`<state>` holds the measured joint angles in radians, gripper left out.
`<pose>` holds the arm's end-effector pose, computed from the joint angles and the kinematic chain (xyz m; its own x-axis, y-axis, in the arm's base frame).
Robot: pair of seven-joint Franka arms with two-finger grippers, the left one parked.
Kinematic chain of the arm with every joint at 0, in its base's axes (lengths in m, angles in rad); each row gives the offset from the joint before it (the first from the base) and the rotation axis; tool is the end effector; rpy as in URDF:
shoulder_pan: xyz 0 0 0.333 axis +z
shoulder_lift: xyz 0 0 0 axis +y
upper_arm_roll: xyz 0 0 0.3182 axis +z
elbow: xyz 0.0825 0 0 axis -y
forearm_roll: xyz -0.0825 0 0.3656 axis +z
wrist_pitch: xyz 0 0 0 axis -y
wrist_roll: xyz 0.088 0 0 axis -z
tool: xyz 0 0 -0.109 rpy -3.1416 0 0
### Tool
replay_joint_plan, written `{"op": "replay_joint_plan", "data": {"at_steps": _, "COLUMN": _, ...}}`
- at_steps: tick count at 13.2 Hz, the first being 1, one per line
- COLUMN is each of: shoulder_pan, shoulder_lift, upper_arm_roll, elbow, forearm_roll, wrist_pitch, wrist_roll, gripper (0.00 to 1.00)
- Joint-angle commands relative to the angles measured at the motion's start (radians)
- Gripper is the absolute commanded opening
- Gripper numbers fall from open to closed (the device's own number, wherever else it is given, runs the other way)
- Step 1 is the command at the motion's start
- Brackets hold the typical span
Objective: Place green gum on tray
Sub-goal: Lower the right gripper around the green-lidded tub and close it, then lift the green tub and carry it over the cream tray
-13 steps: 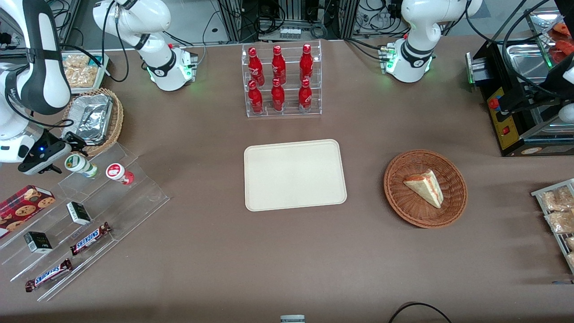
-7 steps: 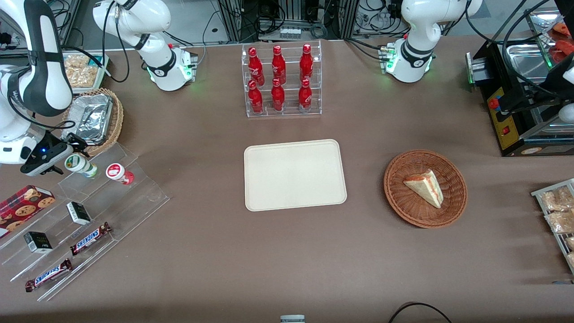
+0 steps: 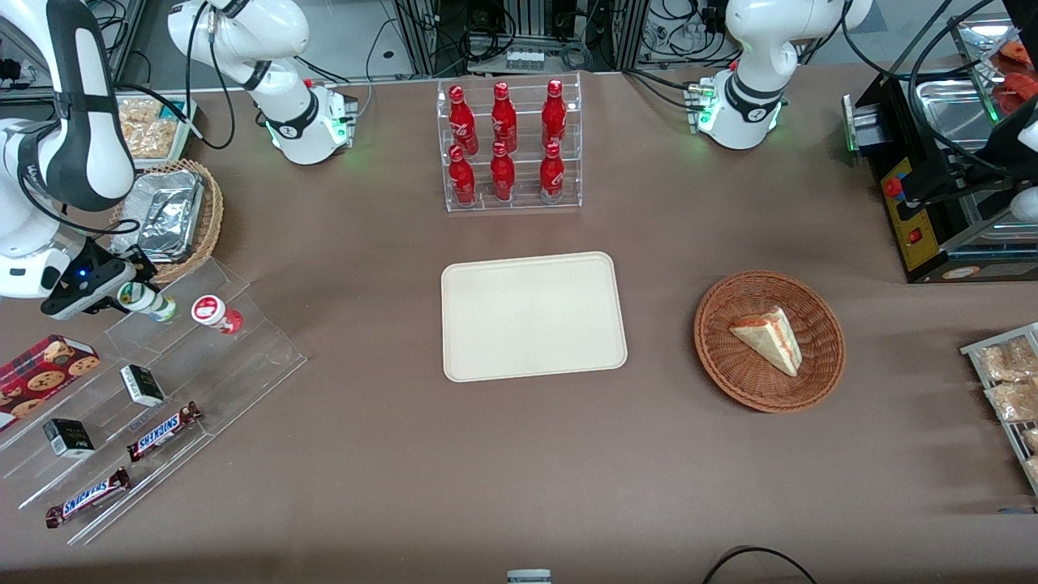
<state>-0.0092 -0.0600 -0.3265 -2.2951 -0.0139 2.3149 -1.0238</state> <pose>0.4704 -0.1653 0.3919 0.7650 0.6423 0.0470 0.6396 -0.7663 0.0612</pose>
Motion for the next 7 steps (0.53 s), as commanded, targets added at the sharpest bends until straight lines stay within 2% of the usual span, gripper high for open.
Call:
{"op": "replay_joint_plan", "data": {"at_steps": 1, "shoulder_pan": 0.008, "shoulder_lift": 0.005, "upper_arm_roll": 0.0, "elbow": 0.035, "forearm_roll": 0.014, "wrist_pitch": -0.008, "wrist_roll": 0.011, "gripper": 0.0}}
{"op": "replay_joint_plan", "data": {"at_steps": 4, "shoulder_pan": 0.038, "shoulder_lift": 0.005, "upper_arm_roll": 0.001, "elbow": 0.149, "forearm_roll": 0.014, "wrist_pitch": -0.151, "wrist_roll": 0.019, "gripper": 0.0}}
{"op": "replay_joint_plan", "data": {"at_steps": 7, "shoulder_pan": 0.098, "shoulder_lift": 0.002, "upper_arm_roll": 0.004, "elbow": 0.253, "forearm_roll": 0.014, "wrist_pitch": -0.316, "wrist_roll": 0.109, "gripper": 0.0}}
